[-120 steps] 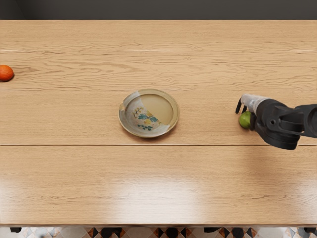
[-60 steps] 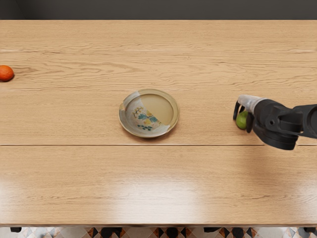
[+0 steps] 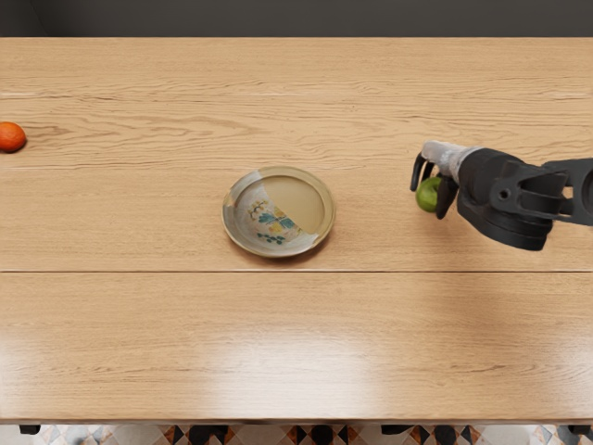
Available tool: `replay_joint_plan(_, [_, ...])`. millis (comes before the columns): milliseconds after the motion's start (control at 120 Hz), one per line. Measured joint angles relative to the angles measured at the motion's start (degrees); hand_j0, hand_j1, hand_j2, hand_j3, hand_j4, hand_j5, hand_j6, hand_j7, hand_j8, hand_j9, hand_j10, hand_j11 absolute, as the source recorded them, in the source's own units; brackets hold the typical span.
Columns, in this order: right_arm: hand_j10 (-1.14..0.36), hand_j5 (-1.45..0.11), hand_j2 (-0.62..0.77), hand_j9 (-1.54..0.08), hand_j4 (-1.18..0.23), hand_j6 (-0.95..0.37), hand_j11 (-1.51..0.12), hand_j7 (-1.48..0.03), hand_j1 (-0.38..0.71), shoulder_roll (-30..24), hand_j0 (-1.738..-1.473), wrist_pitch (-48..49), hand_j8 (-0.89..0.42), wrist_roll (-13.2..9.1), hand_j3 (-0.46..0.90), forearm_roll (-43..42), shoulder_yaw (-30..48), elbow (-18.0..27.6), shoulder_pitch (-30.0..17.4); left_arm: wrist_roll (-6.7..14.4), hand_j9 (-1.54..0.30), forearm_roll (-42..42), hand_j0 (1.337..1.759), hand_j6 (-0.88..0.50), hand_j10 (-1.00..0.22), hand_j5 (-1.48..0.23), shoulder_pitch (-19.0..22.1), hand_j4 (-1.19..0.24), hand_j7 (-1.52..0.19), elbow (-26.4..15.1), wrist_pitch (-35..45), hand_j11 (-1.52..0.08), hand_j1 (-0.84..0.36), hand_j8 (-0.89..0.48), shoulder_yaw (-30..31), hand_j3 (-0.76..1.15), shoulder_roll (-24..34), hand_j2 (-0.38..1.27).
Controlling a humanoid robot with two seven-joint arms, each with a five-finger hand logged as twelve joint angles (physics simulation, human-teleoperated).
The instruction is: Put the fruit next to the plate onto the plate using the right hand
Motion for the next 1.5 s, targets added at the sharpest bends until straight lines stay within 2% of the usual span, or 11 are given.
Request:
replay_joint_plan(233, [-0.59,-1.04,0.24,-1.03,-0.67,-0.43,-1.04,-0.95,0.27,2.55,-1.658,0.51,-0.35,0.01,0.0,1.34,5.97,0.4,-0.08,0.0,-0.02,0.0,1.658,-0.01,-0.01,-0.02,0.98,-0.01,-0.02,0.01,0.0,-0.02,0.33,-0.01,-0.09,0.0,0.0,0.0])
replay_joint_plan(517, [-0.59,-1.05,0.35,-1.03,-0.67,-0.39,-1.04,-0.95,0.33,7.23,-1.658,0.5,-0.32,0.03,0.0,2.73,13.07,0.05,-0.73,0.0,-0.02,0.0,1.658,-0.01,-0.01,-0.02,1.26,-0.01,-0.02,0.01,0.0,-0.02,0.33,-0.01,-0.18,0.0,0.0,0.0])
replay_joint_plan(667, [-0.62,-1.04,0.48,-1.0,-0.68,-0.38,-1.01,-0.95,0.39,10.65,-1.658,0.27,-0.31,0.02,0.0,3.44,16.45,-0.49,-1.2,0.0,-0.02,0.0,1.658,-0.01,-0.01,-0.02,1.26,-0.01,-0.02,0.01,0.0,-0.02,0.33,-0.01,-0.19,0.0,0.0,0.0])
replay_joint_plan(817, [-0.61,-1.04,0.5,-0.99,-0.68,-0.37,-1.01,-0.95,0.41,13.36,-1.658,0.18,-0.31,0.03,0.0,4.32,18.37,-1.13,-1.25,0.0,-0.02,0.0,1.658,-0.01,-0.01,-0.02,1.26,-0.01,-0.02,0.01,0.0,-0.02,0.33,-0.01,-0.19,0.0,0.0,0.0])
replay_joint_plan(917, [-0.63,-1.03,0.42,-0.98,-0.68,-0.39,-1.0,-0.95,0.37,14.99,-1.658,0.39,-0.33,0.03,0.0,4.32,18.73,-3.59,-1.34,0.0,-0.02,0.0,1.658,-0.01,-0.01,-0.02,1.17,-0.01,-0.02,0.01,0.0,-0.02,0.33,-0.01,-0.19,0.0,0.0,0.0])
replay_joint_plan(1058, [-0.65,-1.01,0.38,-0.98,-0.69,-0.42,-0.99,-0.95,0.33,17.82,-1.658,1.12,-0.36,0.01,0.0,4.13,18.84,-8.61,-1.81,0.0,-0.02,0.0,1.658,-0.01,-0.01,-0.02,1.09,-0.01,-0.02,0.01,0.0,-0.02,0.33,-0.01,-0.19,0.0,0.0,0.0])
replay_joint_plan(1400, [-0.69,-0.99,0.35,-0.98,-0.7,-0.47,-0.98,-0.95,0.29,22.52,-1.657,2.38,-0.4,-0.05,0.0,3.42,18.54,-17.21,-4.36,0.0,-0.02,0.0,1.658,-0.01,-0.01,-0.02,1.0,-0.01,-0.02,0.01,0.0,-0.02,0.33,-0.01,-0.17,0.0,0.0,0.0])
replay_joint_plan(1433, [-0.69,-0.94,0.31,-0.92,-0.66,-0.46,-0.92,-0.89,0.26,22.85,-1.658,2.33,-0.4,-0.04,0.0,3.36,18.51,-17.69,-4.57,0.0,-0.02,0.0,1.658,-0.01,-0.01,-0.02,1.0,-0.01,-0.02,0.01,0.0,-0.02,0.33,-0.01,-0.16,0.0,0.0,0.0])
replay_joint_plan(1500, [-0.5,-0.68,0.22,-0.67,-0.48,-0.33,-0.67,-0.64,0.09,23.3,-1.658,1.94,-0.29,-0.02,0.0,2.61,18.5,-18.3,-4.94,0.0,-0.02,0.0,1.658,-0.01,-0.01,-0.02,0.91,-0.01,-0.02,0.01,0.0,-0.02,0.33,-0.01,-0.14,0.0,0.0,0.0])
